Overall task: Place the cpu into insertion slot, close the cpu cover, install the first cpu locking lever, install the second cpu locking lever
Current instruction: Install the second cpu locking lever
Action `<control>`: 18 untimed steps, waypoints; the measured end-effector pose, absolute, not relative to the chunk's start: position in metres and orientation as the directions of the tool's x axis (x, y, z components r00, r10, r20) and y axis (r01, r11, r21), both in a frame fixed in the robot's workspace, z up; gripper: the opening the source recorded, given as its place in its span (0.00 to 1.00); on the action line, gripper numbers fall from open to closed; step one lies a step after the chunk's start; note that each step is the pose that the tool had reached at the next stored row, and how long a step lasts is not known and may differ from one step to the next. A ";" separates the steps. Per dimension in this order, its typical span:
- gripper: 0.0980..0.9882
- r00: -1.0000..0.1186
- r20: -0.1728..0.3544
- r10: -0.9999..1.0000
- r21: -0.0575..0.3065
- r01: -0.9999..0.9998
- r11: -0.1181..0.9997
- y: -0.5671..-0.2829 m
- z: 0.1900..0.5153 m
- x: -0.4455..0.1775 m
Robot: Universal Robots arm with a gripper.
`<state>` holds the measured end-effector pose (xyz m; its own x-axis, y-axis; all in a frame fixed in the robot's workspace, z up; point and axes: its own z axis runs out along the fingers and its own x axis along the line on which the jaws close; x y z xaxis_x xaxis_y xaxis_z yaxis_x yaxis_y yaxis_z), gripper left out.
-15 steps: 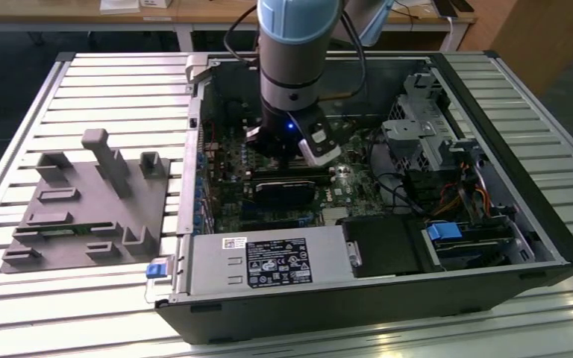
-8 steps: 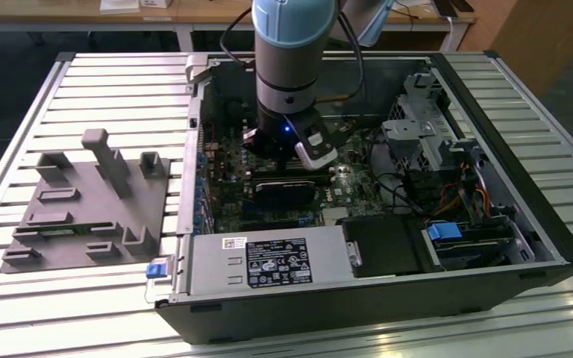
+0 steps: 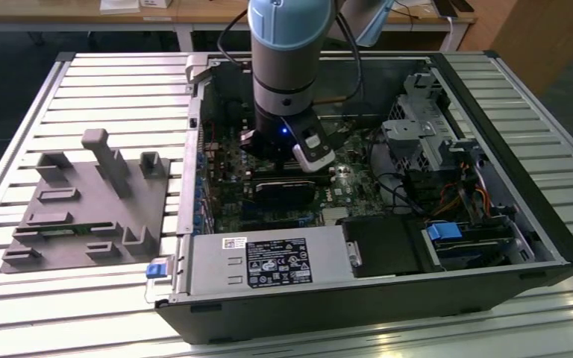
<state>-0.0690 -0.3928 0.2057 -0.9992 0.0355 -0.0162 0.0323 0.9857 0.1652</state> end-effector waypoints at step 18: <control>0.01 -0.999 -0.017 0.037 0.227 0.032 0.973 -0.394 0.195 -0.077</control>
<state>-0.0770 -0.3939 0.1950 -0.9992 0.0366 -0.0172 0.0318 0.9733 0.2275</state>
